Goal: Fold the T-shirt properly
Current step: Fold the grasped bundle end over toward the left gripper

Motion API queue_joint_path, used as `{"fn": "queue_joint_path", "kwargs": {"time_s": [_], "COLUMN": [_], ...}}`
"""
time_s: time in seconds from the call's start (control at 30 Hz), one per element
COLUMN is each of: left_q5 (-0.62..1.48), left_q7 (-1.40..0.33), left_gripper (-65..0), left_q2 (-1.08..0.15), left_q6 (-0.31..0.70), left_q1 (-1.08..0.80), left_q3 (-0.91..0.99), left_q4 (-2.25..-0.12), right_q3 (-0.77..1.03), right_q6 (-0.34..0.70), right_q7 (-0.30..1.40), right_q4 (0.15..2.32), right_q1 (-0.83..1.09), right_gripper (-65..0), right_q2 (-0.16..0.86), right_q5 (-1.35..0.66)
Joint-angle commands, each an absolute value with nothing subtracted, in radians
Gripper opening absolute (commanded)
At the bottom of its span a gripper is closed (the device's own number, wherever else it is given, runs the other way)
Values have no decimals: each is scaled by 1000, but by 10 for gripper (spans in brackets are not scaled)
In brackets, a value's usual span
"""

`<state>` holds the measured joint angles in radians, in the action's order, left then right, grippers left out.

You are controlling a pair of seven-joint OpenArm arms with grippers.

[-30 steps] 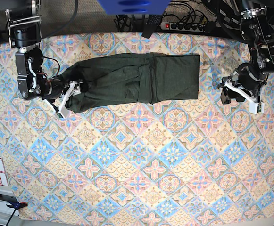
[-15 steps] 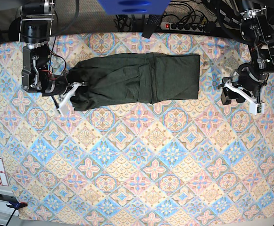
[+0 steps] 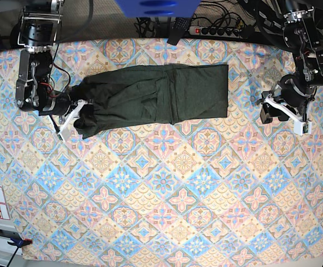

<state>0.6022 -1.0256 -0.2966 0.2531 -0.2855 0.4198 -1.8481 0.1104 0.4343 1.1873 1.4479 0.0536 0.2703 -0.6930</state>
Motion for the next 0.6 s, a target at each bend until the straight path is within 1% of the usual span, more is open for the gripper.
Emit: {"fn": "queue_joint_path", "kwargs": {"time_s": [0.0, 0.17, 0.23, 0.4, 0.57], "left_q5": [613, 611, 610, 602, 601], "left_q7": [-1006, -1010, -1012, -1012, -1010], "left_gripper": [-305, -305, -305, -305, -306], "left_q2": [-312, -311, -311, -317, -317], "left_q6": [254, 254, 254, 254, 251], "left_q1": [-280, -283, -283, -297, -329], "left_q3": [427, 501, 521, 526, 544], "left_q4": [-1863, -1863, -1863, -1863, -1863], "right_q3": [114, 93, 58, -47, -104], "right_q6": [438, 438, 438, 438, 438], "right_q7": [1185, 1233, 1231, 1228, 1230], "right_q4": [1475, 1537, 1569, 1653, 1701], "right_q1": [54, 59, 59, 58, 59], "right_gripper": [-643, -642, -641, -641, -641], "right_q2": [283, 259, 255, 249, 206], "right_q5": [-700, -700, -702, -702, -700]}}
